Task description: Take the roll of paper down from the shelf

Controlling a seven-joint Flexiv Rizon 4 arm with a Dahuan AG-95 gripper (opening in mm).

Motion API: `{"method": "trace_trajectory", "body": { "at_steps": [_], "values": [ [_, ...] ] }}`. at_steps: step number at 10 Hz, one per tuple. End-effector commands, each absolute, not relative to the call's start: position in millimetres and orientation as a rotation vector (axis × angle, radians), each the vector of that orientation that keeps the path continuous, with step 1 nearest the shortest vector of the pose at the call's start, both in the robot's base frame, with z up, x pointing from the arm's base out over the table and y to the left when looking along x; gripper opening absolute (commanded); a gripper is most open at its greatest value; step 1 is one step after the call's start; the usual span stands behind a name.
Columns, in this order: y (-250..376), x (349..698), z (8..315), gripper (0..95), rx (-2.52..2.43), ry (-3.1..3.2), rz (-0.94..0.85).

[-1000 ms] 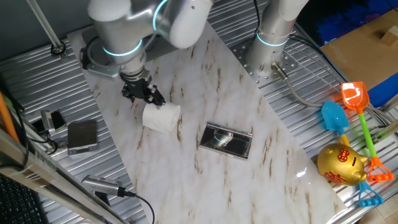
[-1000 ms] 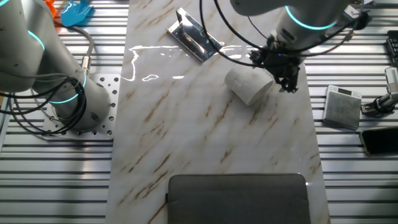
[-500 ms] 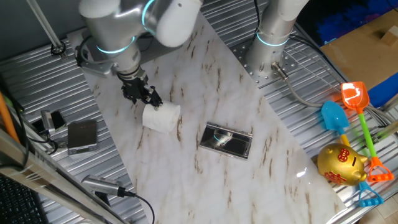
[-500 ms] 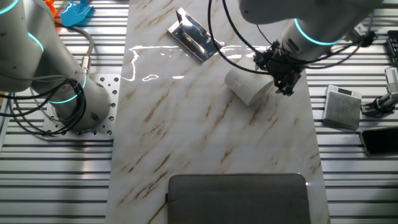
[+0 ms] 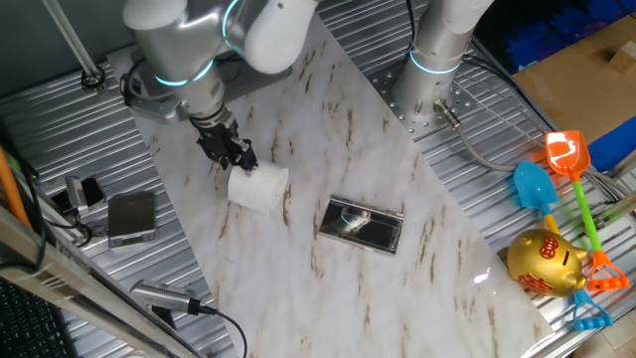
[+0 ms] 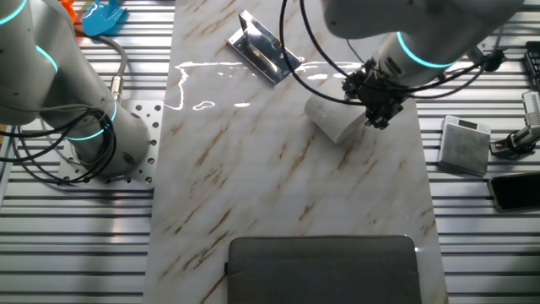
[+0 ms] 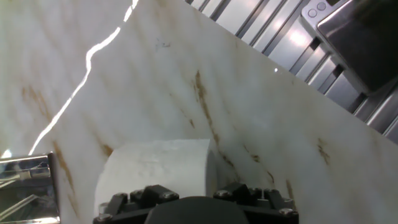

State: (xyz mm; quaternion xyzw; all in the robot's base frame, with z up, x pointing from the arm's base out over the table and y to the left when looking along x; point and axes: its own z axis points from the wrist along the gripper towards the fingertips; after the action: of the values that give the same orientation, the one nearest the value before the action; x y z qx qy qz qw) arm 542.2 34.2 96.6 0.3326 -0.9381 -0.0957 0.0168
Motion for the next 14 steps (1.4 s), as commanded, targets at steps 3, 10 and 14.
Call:
{"method": "trace_trajectory", "body": {
  "at_steps": [3, 10, 14],
  "values": [
    [28.4, 543.4, 99.0, 57.0, 1.043, -2.895, -0.322],
    [25.0, 542.8, 100.2, 19.0, 1.013, -2.897, -0.366],
    [25.3, 542.8, 98.1, 19.0, 1.039, -2.899, -0.447]
  ]
}}
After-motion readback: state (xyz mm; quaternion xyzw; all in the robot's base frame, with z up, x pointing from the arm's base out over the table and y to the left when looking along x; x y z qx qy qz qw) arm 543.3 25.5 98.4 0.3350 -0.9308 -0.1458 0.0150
